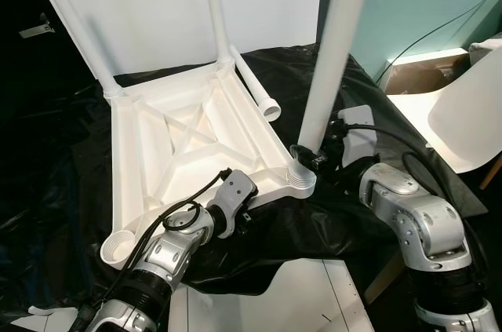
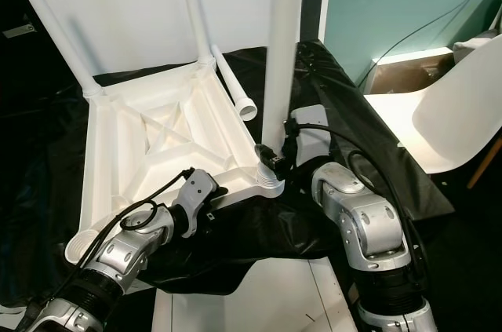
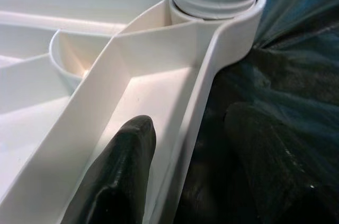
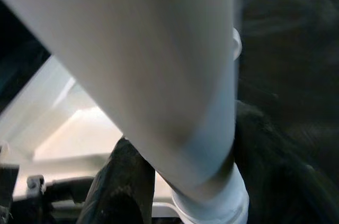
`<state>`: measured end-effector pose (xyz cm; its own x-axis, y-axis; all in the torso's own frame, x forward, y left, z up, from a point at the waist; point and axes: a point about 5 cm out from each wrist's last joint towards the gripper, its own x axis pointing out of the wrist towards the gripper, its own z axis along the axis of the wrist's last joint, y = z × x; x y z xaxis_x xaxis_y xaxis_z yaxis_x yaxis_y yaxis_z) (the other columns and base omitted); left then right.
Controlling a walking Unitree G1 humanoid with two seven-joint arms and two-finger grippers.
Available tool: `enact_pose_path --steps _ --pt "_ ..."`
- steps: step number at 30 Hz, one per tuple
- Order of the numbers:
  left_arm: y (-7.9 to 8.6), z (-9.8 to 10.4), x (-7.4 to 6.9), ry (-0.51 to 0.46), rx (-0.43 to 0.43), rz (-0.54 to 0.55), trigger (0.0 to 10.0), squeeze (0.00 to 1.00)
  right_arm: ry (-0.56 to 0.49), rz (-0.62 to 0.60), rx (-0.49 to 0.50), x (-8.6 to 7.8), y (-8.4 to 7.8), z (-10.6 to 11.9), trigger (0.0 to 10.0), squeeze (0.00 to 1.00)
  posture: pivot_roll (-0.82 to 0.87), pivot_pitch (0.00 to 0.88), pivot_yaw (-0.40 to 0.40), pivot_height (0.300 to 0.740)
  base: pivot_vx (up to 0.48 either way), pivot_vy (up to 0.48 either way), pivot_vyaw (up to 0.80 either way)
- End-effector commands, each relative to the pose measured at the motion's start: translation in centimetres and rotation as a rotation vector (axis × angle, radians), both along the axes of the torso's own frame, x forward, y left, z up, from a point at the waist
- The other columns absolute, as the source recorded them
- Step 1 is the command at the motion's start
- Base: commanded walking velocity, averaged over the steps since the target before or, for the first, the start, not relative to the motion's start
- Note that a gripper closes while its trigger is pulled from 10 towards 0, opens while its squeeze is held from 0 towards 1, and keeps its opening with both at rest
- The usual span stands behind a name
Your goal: Building children table
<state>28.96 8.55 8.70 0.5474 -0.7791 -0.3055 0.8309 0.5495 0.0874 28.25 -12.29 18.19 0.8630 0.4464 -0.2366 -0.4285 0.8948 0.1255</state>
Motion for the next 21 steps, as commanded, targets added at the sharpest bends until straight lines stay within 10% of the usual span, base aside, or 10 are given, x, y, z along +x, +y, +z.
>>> enact_pose_path --steps 1,21 --pt "-0.2 -0.5 -0.8 0.056 0.002 -0.123 10.0 0.0 0.343 0.042 0.049 -1.3 0.9 -5.1 10.0 0.0 -0.13 0.0 0.093 0.74 0.0 0.0 0.0" --pt "-0.3 -0.5 -0.7 0.055 0.001 -0.125 10.0 0.0 0.281 0.115 -0.137 -0.4 0.4 -3.0 10.0 0.0 -0.13 0.0 0.087 0.74 0.0 0.0 0.0"
